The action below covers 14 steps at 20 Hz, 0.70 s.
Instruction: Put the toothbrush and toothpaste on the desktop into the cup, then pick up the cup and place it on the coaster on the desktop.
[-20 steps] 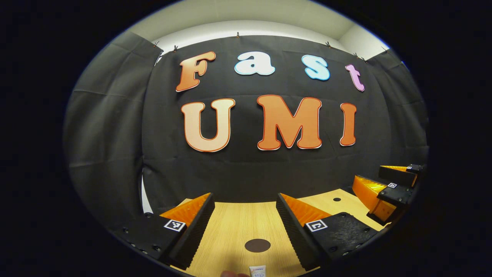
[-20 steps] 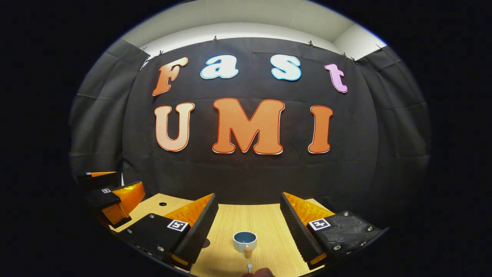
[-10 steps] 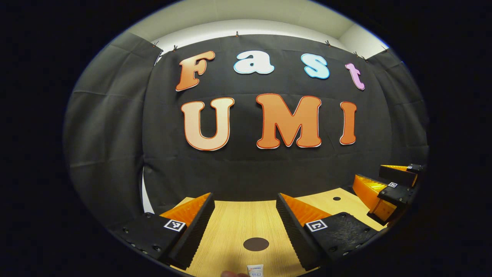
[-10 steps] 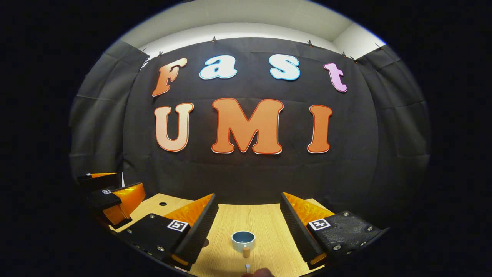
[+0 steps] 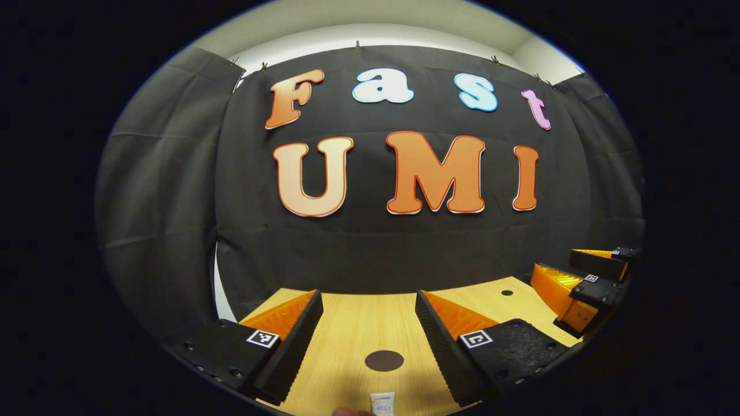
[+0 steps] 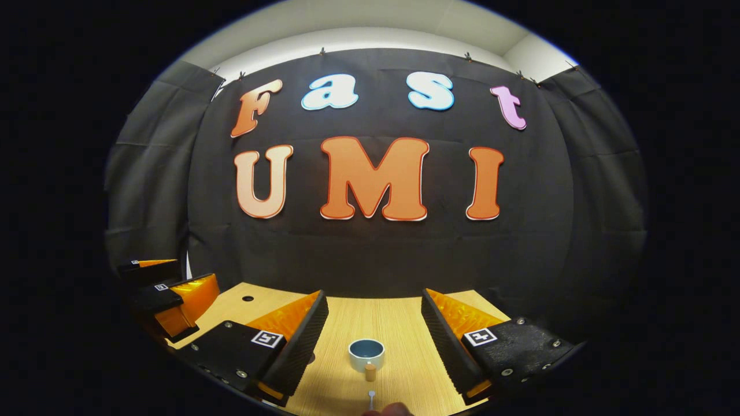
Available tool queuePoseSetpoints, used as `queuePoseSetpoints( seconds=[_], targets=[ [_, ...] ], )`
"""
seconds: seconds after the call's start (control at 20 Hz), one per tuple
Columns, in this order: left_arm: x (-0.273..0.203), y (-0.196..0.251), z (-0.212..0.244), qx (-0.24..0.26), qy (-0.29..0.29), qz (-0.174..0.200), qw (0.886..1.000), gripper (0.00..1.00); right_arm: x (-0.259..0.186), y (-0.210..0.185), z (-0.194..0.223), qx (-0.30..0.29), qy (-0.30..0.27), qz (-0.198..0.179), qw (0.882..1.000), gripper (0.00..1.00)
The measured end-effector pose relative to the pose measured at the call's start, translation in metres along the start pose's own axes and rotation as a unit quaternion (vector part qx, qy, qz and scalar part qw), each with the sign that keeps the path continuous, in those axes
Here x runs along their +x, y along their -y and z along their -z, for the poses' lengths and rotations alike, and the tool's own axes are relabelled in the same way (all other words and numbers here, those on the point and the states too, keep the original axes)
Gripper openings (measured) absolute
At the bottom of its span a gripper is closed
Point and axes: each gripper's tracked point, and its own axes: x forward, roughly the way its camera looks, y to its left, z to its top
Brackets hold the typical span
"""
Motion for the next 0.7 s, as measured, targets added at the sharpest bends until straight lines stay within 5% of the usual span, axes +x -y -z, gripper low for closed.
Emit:
queuePoseSetpoints(
  seconds=[0.35,0.7],
  targets=[
    [-0.005,0.005,0.063,0.009,-0.084,0.012,0.996,0.98,-0.004,0.004,0.056,-0.003,-0.081,-0.012,0.997,0.98],
    [-0.023,0.010,0.142,0.014,-0.193,0.033,0.981,0.98,-0.016,0.004,0.121,-0.011,-0.176,-0.024,0.984,0.98]
  ],
)
